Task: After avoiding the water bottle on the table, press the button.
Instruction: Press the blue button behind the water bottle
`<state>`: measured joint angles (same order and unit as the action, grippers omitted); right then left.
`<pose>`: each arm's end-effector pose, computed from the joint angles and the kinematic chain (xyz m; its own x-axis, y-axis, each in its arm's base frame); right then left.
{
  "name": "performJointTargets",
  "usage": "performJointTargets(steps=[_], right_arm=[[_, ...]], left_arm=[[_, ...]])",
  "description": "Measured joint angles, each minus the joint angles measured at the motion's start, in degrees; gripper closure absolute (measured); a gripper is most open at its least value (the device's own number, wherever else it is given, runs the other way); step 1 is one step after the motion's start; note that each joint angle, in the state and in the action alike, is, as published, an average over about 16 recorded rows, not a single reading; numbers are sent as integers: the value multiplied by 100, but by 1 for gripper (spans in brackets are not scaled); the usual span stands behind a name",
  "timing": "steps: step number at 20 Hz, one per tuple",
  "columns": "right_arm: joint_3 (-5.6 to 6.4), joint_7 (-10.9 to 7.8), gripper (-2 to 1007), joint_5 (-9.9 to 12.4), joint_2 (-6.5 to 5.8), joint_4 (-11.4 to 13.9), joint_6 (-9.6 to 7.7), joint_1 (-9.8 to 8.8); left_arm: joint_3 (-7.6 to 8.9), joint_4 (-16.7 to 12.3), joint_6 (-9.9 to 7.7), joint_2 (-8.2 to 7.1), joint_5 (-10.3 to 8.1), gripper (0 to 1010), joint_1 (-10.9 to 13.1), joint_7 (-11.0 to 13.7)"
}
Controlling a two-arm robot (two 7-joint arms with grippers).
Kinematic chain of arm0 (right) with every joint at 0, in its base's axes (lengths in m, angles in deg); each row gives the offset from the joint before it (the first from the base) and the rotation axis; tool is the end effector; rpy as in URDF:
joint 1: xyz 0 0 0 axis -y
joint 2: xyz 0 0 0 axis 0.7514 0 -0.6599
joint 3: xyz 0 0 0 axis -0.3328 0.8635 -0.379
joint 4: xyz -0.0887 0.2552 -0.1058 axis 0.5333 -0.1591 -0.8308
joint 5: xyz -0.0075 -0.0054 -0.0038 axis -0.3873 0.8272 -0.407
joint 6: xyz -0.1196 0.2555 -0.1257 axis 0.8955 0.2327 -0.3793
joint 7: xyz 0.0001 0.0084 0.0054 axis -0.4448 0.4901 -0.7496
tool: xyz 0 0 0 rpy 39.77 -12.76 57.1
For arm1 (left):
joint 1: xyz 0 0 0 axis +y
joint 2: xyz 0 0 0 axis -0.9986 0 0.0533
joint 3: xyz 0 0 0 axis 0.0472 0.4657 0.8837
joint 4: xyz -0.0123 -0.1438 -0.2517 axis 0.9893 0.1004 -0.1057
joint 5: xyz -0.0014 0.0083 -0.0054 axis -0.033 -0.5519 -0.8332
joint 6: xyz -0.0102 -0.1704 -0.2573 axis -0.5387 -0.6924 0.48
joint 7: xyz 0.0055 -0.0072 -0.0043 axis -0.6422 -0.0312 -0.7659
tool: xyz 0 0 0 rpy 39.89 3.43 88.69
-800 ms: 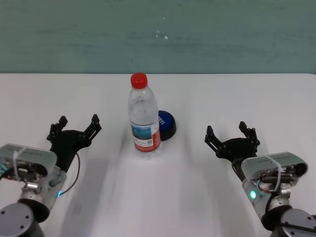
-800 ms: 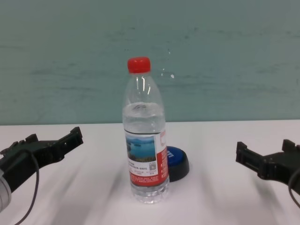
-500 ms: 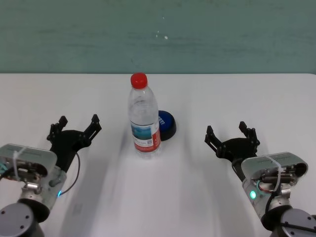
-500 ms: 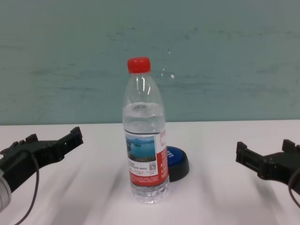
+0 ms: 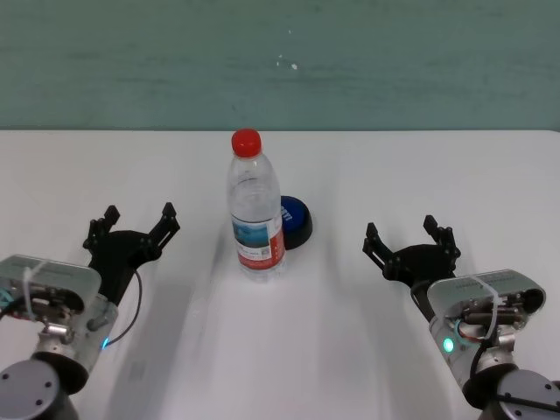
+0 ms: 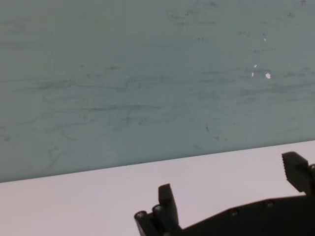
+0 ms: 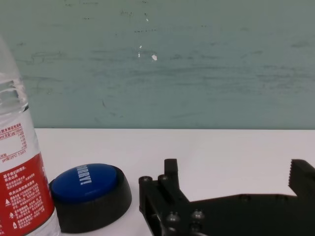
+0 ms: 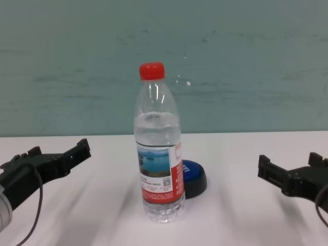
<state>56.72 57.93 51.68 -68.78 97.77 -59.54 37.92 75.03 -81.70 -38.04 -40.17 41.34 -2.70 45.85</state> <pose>0.3003 0.0394 -0.3070 0.2029 -0.9779 -0.0509 0.9792 0.2028 0.0060 0.3225 0.0204 -0.3182 0.1902 0.9788 0.0762 -0.9817 0.1903 0.0056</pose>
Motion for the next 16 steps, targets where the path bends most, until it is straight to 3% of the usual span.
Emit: performJointTargets(steps=[16], right_arm=[[0, 0, 1, 0, 0, 0, 0, 0]], left_arm=[[0, 0, 0, 0, 0, 0, 0, 0]])
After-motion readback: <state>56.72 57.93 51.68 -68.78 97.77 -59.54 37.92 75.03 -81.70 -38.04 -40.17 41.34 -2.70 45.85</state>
